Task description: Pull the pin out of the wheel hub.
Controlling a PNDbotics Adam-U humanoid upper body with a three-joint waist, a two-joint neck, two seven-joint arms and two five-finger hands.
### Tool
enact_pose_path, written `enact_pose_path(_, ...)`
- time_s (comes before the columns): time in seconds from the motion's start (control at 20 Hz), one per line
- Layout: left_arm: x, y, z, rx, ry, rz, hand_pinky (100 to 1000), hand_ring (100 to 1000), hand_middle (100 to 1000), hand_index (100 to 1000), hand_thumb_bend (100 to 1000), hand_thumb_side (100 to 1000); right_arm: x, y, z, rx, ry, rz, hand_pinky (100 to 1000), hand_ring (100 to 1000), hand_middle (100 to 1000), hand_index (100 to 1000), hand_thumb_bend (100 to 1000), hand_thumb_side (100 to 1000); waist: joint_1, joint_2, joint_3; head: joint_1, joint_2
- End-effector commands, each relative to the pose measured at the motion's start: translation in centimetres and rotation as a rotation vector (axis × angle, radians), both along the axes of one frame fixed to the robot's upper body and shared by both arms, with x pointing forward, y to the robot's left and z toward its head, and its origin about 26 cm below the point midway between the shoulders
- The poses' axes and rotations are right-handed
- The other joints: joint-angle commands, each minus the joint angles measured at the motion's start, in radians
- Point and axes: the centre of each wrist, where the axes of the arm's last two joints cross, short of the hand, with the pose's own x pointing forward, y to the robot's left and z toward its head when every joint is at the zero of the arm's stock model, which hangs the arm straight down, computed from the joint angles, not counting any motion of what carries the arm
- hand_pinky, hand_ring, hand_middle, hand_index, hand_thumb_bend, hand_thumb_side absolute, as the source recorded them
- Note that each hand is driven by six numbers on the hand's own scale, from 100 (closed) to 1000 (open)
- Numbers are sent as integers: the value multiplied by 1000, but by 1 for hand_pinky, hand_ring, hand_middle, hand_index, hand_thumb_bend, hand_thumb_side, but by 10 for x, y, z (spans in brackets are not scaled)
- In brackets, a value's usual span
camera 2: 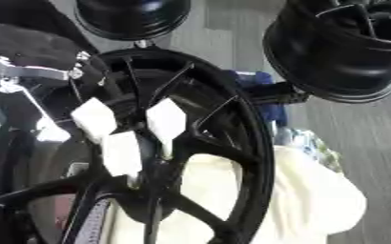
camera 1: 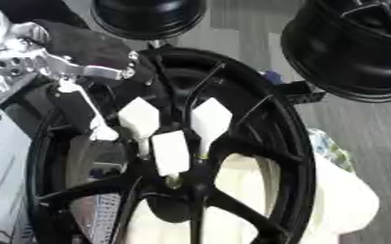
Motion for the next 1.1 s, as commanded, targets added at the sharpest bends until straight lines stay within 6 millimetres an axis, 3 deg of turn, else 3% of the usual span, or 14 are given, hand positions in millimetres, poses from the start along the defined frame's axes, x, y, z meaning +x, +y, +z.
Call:
enact_pose_path(0.05, -1, 2, 6, -12, -3, -3, 821, 800, 705, 842, 304, 304, -3, -2, 11, 27, -24, -139, 833, 608, 661, 849, 445, 277, 1, -17, -1, 2, -12)
enact_pose_path(0.45, -9, 1, 12, -40, 17, -35, 813, 763, 649, 801, 265, 250, -4, -3, 10, 33, -22, -146, 833, 607, 660, 849, 444, 276, 1, -20, -1, 2, -13)
enact_pose_path(0.7, -8, 0, 9, -19, 21, -18, 774, 672, 501, 714, 265, 189, -4, -3, 10, 36, -25, -147, 833, 607, 660, 849, 444, 276, 0, -19, -1, 3, -14)
enact_pose_path(1.1, -4, 1, 3, -7, 37, -5, 748, 592, 405, 622, 243, 130, -5, -4, 10, 39, -30, -150, 834, 607, 659, 850, 436, 280, -1, -19, -3, 5, -15)
